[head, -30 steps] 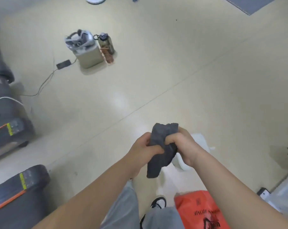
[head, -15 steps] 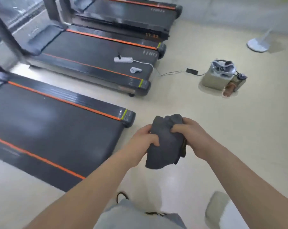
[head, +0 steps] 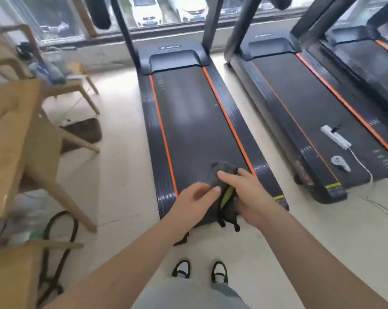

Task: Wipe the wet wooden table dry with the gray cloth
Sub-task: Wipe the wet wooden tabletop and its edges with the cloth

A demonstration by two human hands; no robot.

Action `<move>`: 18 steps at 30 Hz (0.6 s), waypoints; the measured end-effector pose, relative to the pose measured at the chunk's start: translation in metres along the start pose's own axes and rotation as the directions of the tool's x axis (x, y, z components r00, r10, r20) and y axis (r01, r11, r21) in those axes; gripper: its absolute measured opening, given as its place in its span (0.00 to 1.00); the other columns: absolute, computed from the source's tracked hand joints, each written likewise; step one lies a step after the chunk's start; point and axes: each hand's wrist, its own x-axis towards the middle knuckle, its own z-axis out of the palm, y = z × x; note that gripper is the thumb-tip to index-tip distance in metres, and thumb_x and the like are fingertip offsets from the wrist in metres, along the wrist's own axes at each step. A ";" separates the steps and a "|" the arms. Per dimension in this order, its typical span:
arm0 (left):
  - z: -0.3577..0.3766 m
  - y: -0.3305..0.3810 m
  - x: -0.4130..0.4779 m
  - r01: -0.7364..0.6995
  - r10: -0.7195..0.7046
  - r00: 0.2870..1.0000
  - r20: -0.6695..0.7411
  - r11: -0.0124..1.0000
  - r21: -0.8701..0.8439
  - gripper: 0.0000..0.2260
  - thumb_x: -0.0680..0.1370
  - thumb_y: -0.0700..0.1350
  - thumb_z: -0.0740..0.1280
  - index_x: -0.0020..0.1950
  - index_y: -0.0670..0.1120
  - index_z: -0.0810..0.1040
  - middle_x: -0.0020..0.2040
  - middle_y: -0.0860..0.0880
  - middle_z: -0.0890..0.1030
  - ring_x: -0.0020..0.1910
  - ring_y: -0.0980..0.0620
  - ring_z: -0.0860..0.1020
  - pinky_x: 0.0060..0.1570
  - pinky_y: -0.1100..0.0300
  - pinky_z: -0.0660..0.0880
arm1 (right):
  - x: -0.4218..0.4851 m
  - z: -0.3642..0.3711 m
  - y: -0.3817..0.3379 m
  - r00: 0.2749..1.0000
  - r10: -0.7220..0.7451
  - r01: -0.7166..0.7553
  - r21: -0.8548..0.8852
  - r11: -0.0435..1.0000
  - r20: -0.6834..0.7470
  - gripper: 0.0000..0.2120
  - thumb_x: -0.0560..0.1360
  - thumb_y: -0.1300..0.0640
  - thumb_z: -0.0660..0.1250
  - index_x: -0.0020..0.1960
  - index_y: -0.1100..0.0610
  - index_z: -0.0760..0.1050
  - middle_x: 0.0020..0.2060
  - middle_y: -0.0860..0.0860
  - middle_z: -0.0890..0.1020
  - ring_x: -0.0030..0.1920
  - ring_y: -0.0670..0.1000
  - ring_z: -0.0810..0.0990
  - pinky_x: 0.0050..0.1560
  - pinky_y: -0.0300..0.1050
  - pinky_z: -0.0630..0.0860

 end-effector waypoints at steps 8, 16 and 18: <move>-0.067 -0.021 -0.048 -0.022 -0.314 0.891 -0.326 0.690 -0.724 0.13 0.80 0.51 0.72 0.62 0.47 0.83 0.55 0.44 0.87 0.54 0.44 0.86 0.59 0.44 0.81 | 0.023 0.106 -0.013 0.875 0.168 0.006 -0.357 0.934 0.454 0.17 0.83 0.48 0.63 0.62 0.59 0.82 0.57 0.59 0.86 0.56 0.59 0.86 0.53 0.59 0.84; -0.157 -0.054 -0.095 -0.206 -0.473 0.780 -0.409 0.423 -0.882 0.23 0.82 0.63 0.62 0.65 0.47 0.81 0.59 0.45 0.86 0.59 0.45 0.84 0.68 0.43 0.75 | 0.030 0.235 0.043 0.827 0.310 0.015 -0.568 0.823 0.470 0.13 0.79 0.51 0.72 0.59 0.57 0.83 0.52 0.57 0.88 0.52 0.58 0.87 0.51 0.53 0.84; -0.193 -0.070 -0.104 -0.191 -0.505 0.755 -0.419 0.441 -0.877 0.25 0.80 0.66 0.63 0.66 0.49 0.80 0.58 0.45 0.86 0.58 0.44 0.85 0.66 0.43 0.77 | 0.038 0.271 0.052 0.837 0.257 0.059 -0.547 0.835 0.483 0.13 0.76 0.54 0.76 0.60 0.54 0.82 0.53 0.56 0.87 0.53 0.57 0.87 0.49 0.52 0.84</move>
